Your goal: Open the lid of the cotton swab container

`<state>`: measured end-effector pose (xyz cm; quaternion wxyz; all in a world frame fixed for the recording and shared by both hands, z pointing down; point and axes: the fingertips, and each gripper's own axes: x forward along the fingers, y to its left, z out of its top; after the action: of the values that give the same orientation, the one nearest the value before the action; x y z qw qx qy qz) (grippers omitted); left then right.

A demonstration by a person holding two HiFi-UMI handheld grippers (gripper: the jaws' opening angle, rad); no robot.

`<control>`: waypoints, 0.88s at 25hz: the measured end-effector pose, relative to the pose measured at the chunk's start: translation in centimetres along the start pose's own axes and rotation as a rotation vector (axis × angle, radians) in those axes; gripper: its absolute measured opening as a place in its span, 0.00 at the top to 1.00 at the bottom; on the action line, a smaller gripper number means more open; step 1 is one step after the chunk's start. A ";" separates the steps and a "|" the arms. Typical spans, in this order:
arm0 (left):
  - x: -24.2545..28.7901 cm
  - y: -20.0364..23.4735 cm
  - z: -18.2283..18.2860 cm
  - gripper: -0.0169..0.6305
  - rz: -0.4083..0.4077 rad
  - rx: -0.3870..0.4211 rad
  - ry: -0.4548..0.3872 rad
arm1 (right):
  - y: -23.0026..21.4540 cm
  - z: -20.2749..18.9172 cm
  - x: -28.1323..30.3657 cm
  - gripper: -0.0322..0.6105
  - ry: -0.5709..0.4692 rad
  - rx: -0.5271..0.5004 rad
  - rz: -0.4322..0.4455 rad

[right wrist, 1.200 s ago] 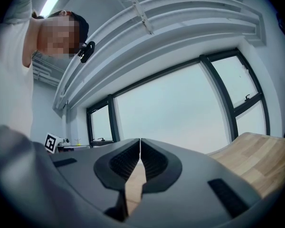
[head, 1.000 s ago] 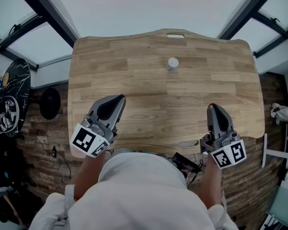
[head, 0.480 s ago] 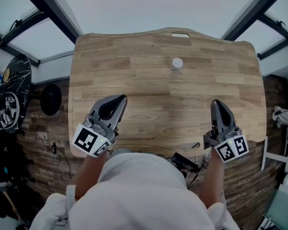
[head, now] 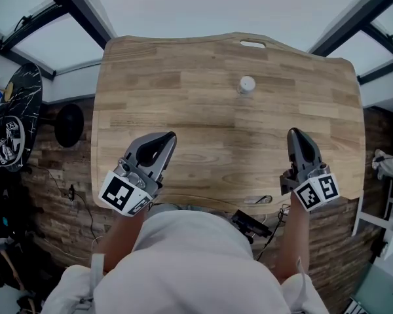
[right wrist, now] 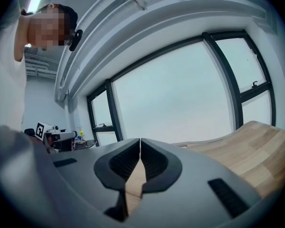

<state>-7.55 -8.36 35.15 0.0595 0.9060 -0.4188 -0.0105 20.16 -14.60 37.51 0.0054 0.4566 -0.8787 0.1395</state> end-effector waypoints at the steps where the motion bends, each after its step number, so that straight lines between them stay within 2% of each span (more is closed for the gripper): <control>1: 0.0 0.0 0.0 0.95 0.003 0.001 -0.001 | -0.2 -0.2 0.4 0.92 0.003 -0.001 0.004; 13: 0.8 0.7 -2.1 0.95 0.035 -0.034 0.007 | -2.3 -2.8 5.2 0.92 0.052 -0.015 0.039; 22: 1.6 0.9 -3.4 0.95 0.026 -0.050 0.038 | -3.8 -5.5 9.8 0.92 0.118 -0.045 0.062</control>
<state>-6.92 -9.84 38.68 0.0901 0.8987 -0.4292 -0.0027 16.86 -23.16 45.08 0.0633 0.4197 -0.8936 0.1463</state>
